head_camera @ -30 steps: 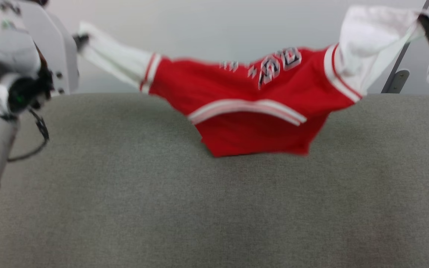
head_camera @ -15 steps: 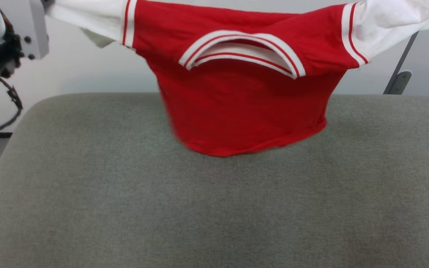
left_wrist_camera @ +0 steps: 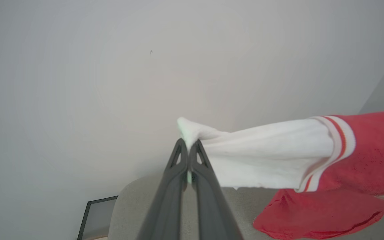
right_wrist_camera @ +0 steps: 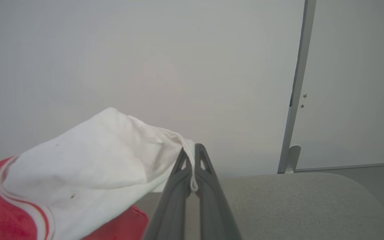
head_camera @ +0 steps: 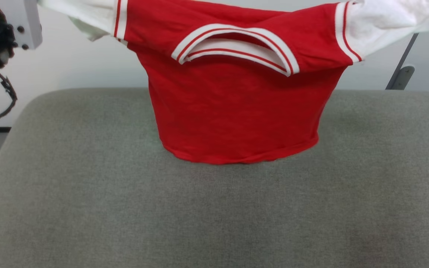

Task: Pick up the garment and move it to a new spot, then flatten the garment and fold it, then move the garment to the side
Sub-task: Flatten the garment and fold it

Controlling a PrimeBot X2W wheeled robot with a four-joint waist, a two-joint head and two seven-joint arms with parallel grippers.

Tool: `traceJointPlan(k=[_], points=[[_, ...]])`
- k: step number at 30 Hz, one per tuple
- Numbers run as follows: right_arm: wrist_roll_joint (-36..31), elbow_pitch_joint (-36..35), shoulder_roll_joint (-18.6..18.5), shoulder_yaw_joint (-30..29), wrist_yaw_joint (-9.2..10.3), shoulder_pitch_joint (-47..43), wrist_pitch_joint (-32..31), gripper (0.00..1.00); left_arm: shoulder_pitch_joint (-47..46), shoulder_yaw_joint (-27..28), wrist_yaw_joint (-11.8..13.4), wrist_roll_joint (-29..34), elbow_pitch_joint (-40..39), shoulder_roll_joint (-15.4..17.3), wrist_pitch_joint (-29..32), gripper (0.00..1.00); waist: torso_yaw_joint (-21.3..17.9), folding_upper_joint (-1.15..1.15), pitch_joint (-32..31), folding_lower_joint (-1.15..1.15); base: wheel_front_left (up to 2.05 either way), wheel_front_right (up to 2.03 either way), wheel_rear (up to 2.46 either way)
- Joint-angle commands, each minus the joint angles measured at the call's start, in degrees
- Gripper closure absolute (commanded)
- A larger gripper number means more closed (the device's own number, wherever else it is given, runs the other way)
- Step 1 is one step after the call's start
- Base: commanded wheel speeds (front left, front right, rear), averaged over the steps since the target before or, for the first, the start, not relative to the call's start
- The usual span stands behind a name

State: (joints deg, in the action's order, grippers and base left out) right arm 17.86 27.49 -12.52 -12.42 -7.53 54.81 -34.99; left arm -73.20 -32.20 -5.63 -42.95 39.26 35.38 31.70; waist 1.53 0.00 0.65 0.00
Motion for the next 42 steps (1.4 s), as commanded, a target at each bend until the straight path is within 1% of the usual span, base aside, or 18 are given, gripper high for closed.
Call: traceJointPlan(k=[1, 4, 7, 11, 13, 16, 21, 26, 28, 31, 35, 39, 42], points=[[0.7, -0.6, 0.1, 0.1, 0.09, 1.1, 0.4, 1.0, -1.0, 0.0, -0.3, -0.1, 0.2, 0.1, -0.4, 1.0, 0.0, 0.0, 0.8, 0.0, 0.0, 0.0, 0.0], [1.7, -1.5, 0.7, 0.8, 0.09, 2.0, 2.2, 1.0, -2.6, -0.3, -0.4, 0.6, 0.3, -0.6, -1.4, 1.0, -0.1, 0.0, 2.8, 0.0, 0.0, 0.0, 0.0], [2.2, -1.5, 1.3, 1.6, 0.09, 3.5, 5.0, 1.0, -4.8, -0.3, -0.3, 1.6, 0.3, -1.4, -3.9, 1.0, -0.3, 0.0, 5.5, 0.0, 0.0, 0.0, 0.0], [1.3, -0.3, 1.5, 3.7, 0.09, 6.9, 10.8, 1.0, -8.9, -0.4, -0.4, 3.0, 1.5, -3.4, -8.0, 1.0, -0.4, 0.0, 9.9, 0.0, 0.0, 0.0, 0.0], [0.9, 1.6, 1.6, 4.3, 0.09, 9.0, 13.8, 1.0, -11.0, -0.6, -0.1, 3.7, 2.5, -4.7, -10.1, 1.0, -0.4, 0.0, 12.1, 0.0, 0.0, 0.0, 0.0], [-0.5, 4.1, 1.3, 5.7, 0.09, 13.1, 19.5, 1.0, -15.1, -1.0, 0.1, 5.5, 4.2, -6.6, -13.5, 1.0, -0.4, 0.0, 15.7, 0.0, 0.0, 0.0, 0.0], [-4.1, 9.5, 1.3, 6.1, 0.09, 20.0, 30.7, 1.0, -22.1, -1.0, 1.2, 8.0, 7.7, -9.2, -20.4, 1.0, -0.4, 0.0, 21.7, 0.0, 0.0, 0.0, 0.0], [-8.7, 15.3, 0.7, 6.7, 0.09, 25.8, 42.0, 1.0, -27.0, -0.8, 2.4, 10.7, 10.7, -11.0, -30.5, 1.0, 0.2, 0.0, 26.5, 0.0, 0.0, 0.0, 0.0], [-10.3, 18.1, 0.7, 7.6, 0.09, 27.3, 45.1, 1.0, -27.7, -0.8, 2.7, 11.1, 12.3, -11.4, -34.0, 1.0, 0.6, 0.0, 27.9, 0.0, 0.0, 0.0, 0.0], [-11.5, 23.0, 0.3, 9.1, 0.09, 28.3, 46.7, 1.0, -27.0, -0.8, 2.2, 10.9, 15.5, -12.0, -37.2, 1.0, 1.1, 0.0, 29.1, 0.0, 0.0, 0.0, 0.0], [-10.5, 28.7, 0.1, 11.2, 0.09, 28.2, 47.0, 1.0, -25.3, -1.3, 1.1, 10.3, 19.7, -13.0, -39.1, 1.0, 1.6, 0.0, 29.8, 0.0, 0.0, 0.0, 0.0], [-7.6, 33.2, -0.1, 12.9, 0.09, 27.0, 45.5, 1.0, -22.8, -2.0, 0.0, 9.5, 23.7, -13.7, -38.6, 1.0, 1.8, 0.0, 29.4, 0.0, 0.0, 0.0, 0.0], [-4.7, 35.6, 0.0, 15.3, 0.09, 25.0, 43.5, 1.0, -19.4, -3.1, -1.0, 8.8, 26.8, -14.9, -35.7, 1.0, 2.0, 0.0, 28.3, 0.0, 0.0, 0.0, 0.0]])
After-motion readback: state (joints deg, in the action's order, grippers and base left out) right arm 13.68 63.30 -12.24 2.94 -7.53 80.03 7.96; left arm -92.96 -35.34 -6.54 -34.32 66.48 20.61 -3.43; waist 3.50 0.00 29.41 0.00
